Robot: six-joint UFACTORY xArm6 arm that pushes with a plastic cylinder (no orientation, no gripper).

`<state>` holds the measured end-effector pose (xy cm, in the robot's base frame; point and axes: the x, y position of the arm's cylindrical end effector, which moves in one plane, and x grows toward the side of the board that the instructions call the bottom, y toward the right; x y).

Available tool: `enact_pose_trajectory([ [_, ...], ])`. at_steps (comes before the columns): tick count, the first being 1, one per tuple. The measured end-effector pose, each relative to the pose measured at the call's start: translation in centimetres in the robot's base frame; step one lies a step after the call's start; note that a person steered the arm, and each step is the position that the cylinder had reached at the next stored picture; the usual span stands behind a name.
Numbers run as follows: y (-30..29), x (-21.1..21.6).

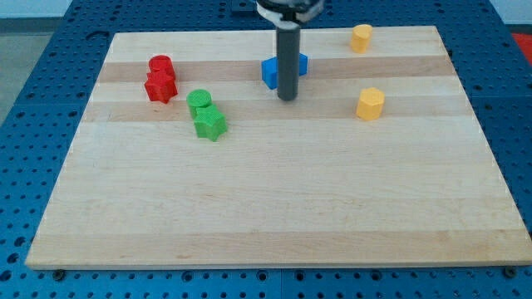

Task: Push the yellow hexagon closer to the yellow heart

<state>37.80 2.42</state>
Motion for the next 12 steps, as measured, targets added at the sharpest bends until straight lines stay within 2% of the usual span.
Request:
enact_pose_trajectory([
  [1, 1.6, 4.7],
  [2, 4.5, 6.2],
  [4, 8.2, 3.1],
  [7, 13.2, 2.9],
  [10, 13.9, -5.3],
  [12, 13.7, -7.8],
])
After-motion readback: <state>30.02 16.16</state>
